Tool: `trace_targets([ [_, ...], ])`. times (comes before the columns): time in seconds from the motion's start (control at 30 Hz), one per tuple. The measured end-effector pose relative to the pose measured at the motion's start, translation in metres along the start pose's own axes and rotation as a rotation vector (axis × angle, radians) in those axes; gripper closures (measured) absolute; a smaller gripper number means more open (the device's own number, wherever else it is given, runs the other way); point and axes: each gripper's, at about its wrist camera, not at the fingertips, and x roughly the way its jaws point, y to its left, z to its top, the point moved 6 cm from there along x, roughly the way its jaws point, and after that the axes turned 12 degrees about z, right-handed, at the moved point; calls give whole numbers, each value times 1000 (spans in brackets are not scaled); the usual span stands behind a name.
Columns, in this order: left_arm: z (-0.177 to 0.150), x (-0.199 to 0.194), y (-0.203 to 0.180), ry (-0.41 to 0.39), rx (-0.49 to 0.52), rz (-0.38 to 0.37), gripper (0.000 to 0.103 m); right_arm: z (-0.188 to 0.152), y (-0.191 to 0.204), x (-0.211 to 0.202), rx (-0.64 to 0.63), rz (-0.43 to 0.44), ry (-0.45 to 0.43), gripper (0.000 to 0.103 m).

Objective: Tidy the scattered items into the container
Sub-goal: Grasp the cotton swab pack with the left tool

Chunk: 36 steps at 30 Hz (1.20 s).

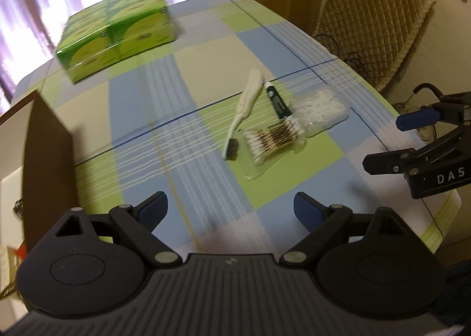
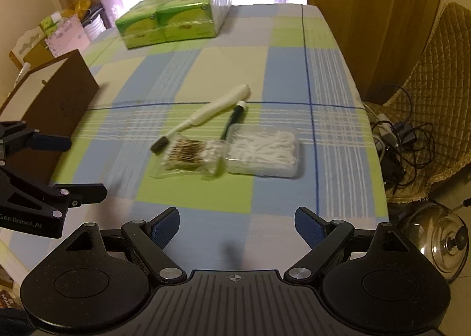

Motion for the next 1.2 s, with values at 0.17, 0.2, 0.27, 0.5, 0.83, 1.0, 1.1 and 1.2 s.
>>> trace_targets([
  [0.17,9,18,-17,-19,54,-30,16,0,-21,11,-20,-6,13,12],
  [0.2,11,21,-20,-24,64,-38,16,0,-26,14,-27,-5,15,12],
  [0.27,14,28,-27,-33,89,-53,18,0,-35,20,-43,-5,25,12],
  [0.5,23,57,-50,-49,211,-85,29,2,-64,41,-124,32,75,12],
  [0.83,37,84,-75,-120,419,-130,29,19,-91,61,-236,78,139,12],
  [1.0,40,96,-88,-167,530,-169,29,19,-94,59,-253,100,146,12],
  [1.1,39,103,-89,-154,543,-204,34,19,-94,58,-271,111,151,12],
  [1.2,37,103,-87,-112,495,-270,62,21,-95,60,-297,124,153,12],
])
